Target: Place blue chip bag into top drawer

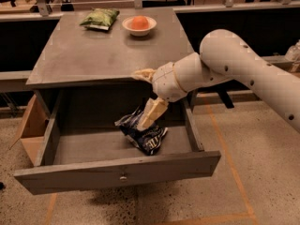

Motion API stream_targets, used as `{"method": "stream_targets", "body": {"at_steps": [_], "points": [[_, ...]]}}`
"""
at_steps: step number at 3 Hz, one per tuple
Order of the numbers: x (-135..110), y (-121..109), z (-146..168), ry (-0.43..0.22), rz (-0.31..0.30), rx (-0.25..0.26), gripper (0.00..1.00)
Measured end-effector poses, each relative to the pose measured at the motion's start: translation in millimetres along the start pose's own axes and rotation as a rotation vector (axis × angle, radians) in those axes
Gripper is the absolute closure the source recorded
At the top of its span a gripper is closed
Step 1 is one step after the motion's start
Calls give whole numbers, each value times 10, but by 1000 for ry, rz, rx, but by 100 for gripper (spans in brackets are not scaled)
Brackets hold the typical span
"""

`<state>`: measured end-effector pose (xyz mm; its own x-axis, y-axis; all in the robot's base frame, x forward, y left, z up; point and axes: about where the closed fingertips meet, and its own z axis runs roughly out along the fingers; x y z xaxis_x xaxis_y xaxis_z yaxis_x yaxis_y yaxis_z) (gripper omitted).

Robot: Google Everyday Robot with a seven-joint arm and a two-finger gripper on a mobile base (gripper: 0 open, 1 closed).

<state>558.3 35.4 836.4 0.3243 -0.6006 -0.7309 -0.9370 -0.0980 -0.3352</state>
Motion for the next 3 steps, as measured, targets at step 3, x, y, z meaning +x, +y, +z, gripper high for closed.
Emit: {"method": "stream_targets", "body": {"at_steps": [3], "points": [[-189, -791, -962, -102, 119, 333, 0]]}}
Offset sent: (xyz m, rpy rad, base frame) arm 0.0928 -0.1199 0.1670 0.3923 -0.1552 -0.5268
